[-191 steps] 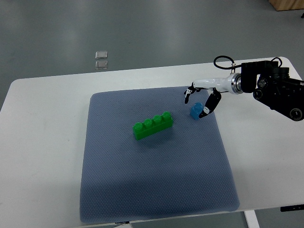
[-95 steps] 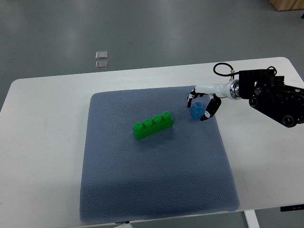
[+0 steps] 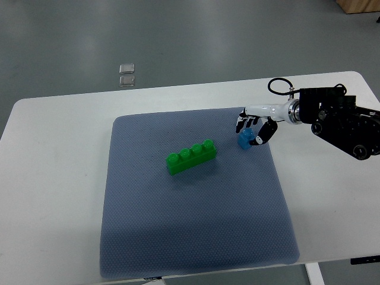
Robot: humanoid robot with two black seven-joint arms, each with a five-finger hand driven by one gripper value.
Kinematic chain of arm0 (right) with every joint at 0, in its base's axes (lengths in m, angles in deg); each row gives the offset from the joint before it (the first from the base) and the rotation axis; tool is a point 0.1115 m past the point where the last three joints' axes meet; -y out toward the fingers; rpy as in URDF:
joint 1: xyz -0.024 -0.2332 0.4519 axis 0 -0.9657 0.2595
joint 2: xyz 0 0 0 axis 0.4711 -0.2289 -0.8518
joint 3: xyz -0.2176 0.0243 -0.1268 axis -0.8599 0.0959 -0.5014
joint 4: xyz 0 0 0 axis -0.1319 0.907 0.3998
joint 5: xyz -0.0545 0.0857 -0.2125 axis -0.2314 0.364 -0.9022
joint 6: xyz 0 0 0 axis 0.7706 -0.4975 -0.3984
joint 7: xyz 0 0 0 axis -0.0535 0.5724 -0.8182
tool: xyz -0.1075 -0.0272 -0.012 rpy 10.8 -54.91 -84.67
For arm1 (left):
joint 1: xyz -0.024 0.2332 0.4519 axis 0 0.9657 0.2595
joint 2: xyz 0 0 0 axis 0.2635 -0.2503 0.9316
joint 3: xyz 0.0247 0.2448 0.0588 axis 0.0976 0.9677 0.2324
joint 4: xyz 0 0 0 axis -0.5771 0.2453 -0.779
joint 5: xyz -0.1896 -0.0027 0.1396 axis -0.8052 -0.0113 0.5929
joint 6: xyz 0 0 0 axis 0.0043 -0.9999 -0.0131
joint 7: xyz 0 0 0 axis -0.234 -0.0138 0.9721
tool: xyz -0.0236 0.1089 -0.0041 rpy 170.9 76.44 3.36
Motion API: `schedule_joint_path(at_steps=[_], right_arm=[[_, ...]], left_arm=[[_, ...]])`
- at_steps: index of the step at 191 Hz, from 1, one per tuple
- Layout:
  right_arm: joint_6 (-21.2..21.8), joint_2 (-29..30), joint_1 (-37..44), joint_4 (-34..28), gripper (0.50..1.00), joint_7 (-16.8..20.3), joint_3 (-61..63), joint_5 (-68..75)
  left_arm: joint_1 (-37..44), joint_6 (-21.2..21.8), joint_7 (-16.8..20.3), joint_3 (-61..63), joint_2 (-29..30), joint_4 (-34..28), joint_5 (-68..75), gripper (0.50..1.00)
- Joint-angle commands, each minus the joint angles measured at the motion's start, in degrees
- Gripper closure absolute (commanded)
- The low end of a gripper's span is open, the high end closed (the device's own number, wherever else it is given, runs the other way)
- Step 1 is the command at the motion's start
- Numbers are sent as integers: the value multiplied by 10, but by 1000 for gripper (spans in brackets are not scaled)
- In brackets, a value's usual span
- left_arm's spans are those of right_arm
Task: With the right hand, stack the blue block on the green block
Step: 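Lower the open right hand around the blue block, then close the right hand's fingers to grasp the blue block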
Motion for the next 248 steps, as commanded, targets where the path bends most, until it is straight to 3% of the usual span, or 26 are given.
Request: schedule_joint_path(at_steps=[1,33,153,200,248], right_arm=[[0,0,0,0,783,0,0,0],[0,0,0,0,814,-2,0,0],[5,5,0,-13,814,-7,0,0],[3,0,-1,-16,930,-7,-11,0],[2,-4,-4,-17,930,-12,-11,0]], left_arm=[[0,0,0,0,0,0,0,500],[0,0,0,0,0,-1,-1,500],[0,0,0,0,0,-1,0,500],[0,0,0,0,0,-1,0,500],[0,0,0,0,0,-1,0,500]])
